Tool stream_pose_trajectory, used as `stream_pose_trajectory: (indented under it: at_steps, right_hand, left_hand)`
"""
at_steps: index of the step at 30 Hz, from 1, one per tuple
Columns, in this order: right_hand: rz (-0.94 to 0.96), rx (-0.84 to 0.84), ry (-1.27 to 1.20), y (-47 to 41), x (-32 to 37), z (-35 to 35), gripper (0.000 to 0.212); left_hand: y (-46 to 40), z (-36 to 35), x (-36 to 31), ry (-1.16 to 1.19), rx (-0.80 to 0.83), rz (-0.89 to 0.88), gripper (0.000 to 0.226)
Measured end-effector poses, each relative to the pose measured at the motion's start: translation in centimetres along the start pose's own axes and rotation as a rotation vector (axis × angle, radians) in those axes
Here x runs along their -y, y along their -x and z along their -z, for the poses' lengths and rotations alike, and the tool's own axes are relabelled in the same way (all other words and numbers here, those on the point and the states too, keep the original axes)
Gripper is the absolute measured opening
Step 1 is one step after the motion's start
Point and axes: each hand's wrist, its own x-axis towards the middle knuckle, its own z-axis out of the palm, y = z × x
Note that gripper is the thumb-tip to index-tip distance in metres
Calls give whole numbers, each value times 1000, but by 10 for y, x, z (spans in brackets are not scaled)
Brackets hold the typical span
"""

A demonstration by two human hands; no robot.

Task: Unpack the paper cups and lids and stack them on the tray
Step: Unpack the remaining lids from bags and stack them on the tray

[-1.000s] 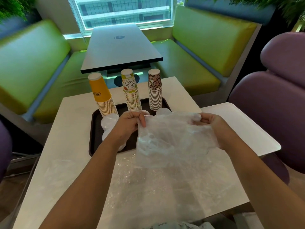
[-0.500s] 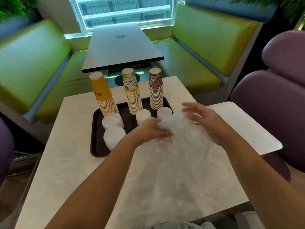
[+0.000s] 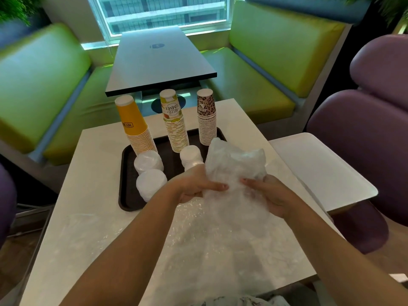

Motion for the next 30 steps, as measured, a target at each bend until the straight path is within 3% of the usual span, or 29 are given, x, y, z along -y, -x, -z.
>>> stream_pose_trajectory:
  at_steps: [4,7,11,13,15,17,19,21,24,26,28,30]
  right_hand:
    - [92,24,-22,-3,10,6,58]
    - [174,68,-9,-4,14,4,48]
    - [203,116,91,1,22,0,87]
    - [204,100,213,3,24,0,73]
    - [207,68,348,6,29,-1,19]
    - [237,40,452,7,32,-1,35]
    - [236,47,505,12,37,-3,52]
    - [265,65,608,14,43,-6,58]
    - [323,111,728,14,48,-13,52]
    - [348,163,771,15,48,-19,37]
    - [366,194,821,16,47,-24,24]
    - [352,217,778,19,48,-28,33]
  left_hand:
    - [-1,2,2,66,-26,-98,38]
    - [-1,2,4,153,-35,-171,24]
    - [-1,7,2,157,-82,-222,24]
    - [-2,6,1,142,-117,-234,22]
    - [0,9,0,40,-88,-271,20]
    - [4,20,-2,-273,47,-331,22]
    - [10,34,-6,-608,260,-272,36]
    - [14,36,-9,-603,396,-215,51]
    - [12,21,-11,-330,249,-225,70]
    - [5,8,-10,-368,182,-184,71]
    - [-1,-6,-5,-493,225,-117,62]
    - [-3,-17,1,-550,255,-79,52]
